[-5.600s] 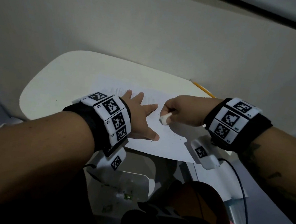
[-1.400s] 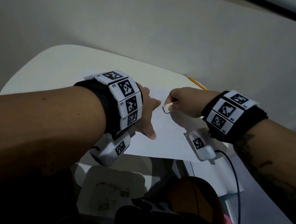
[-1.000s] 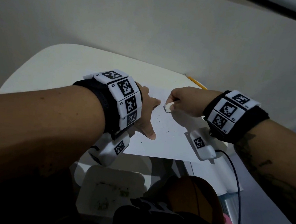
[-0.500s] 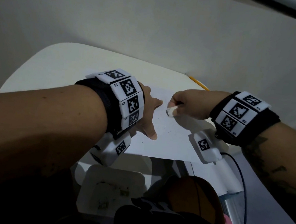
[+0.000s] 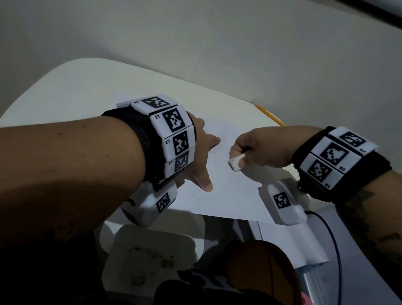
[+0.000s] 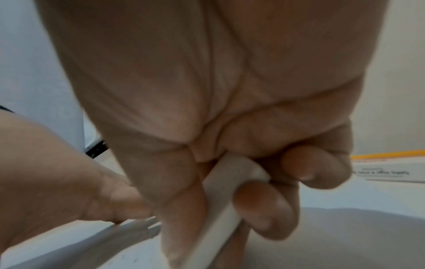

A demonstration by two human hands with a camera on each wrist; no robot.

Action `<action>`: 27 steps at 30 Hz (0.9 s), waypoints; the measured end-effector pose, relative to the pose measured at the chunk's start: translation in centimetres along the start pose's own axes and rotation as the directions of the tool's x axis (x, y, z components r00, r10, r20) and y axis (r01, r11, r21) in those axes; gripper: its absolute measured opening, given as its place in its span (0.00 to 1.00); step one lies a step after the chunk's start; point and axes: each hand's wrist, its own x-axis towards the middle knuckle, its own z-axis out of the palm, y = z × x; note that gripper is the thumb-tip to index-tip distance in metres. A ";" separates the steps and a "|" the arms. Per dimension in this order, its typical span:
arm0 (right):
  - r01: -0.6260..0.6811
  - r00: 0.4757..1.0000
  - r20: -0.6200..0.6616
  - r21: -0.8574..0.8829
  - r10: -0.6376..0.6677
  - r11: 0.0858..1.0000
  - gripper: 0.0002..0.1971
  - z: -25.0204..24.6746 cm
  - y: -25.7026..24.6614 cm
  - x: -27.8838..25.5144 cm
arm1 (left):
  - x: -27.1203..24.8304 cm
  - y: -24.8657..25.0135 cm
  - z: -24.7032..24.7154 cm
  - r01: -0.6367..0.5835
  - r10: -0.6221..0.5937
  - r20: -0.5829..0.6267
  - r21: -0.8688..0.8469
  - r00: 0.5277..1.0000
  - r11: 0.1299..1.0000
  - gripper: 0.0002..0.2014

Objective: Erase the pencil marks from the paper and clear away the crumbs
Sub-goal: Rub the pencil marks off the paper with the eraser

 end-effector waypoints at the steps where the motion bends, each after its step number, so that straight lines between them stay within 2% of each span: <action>1: 0.002 1.000 -0.005 -0.005 -0.002 1.000 0.08 0.0 -0.1 0.1 | 0.0 0.0 0.0 0.001 -0.001 0.004 0.000 1.000 1.000 0.59; 5: -0.008 0.980 -0.201 0.022 0.012 1.000 0.12 -0.1 -0.9 1.0 | 0.0 -0.1 -0.1 -0.015 0.015 0.016 -0.022 1.000 1.000 0.58; 7: -0.003 0.985 -0.174 0.002 0.003 1.000 0.12 -0.1 -1.3 0.9 | 0.0 -0.3 0.0 -0.031 0.032 0.017 -0.035 0.999 0.999 0.59; 11: 0.016 0.999 -0.031 -0.035 -0.017 0.999 0.09 -0.2 -1.0 0.1 | 0.2 -0.8 0.6 -0.044 0.040 -0.047 -0.088 0.998 0.995 0.58; 17: 0.000 1.000 -0.016 0.023 0.000 1.000 0.09 0.1 -0.6 0.6 | -0.4 -2.9 0.0 -0.050 0.045 -0.025 -0.270 0.999 0.962 0.34; 20: -0.008 1.000 0.008 0.039 0.008 0.999 0.09 -0.6 -1.0 0.6 | -0.4 -4.0 0.3 -0.045 0.043 -0.013 -0.252 0.999 0.967 0.34; 22: -0.002 0.996 -0.092 0.036 0.005 0.999 0.07 -1.5 -1.8 0.9 | -0.3 -4.3 0.3 -0.078 0.075 -0.024 -0.249 0.997 0.965 0.34; 25: 0.040 0.956 -0.293 0.069 -0.018 0.997 0.07 -2.9 -3.5 1.6 | 0.0 -4.6 0.5 -0.106 0.095 -0.057 -0.239 0.994 0.965 0.35; 27: 0.051 0.945 -0.326 0.088 -0.020 0.995 0.08 -3.1 -4.6 2.4 | 0.3 -4.7 0.8 -0.117 0.099 -0.092 -0.223 0.991 0.968 0.37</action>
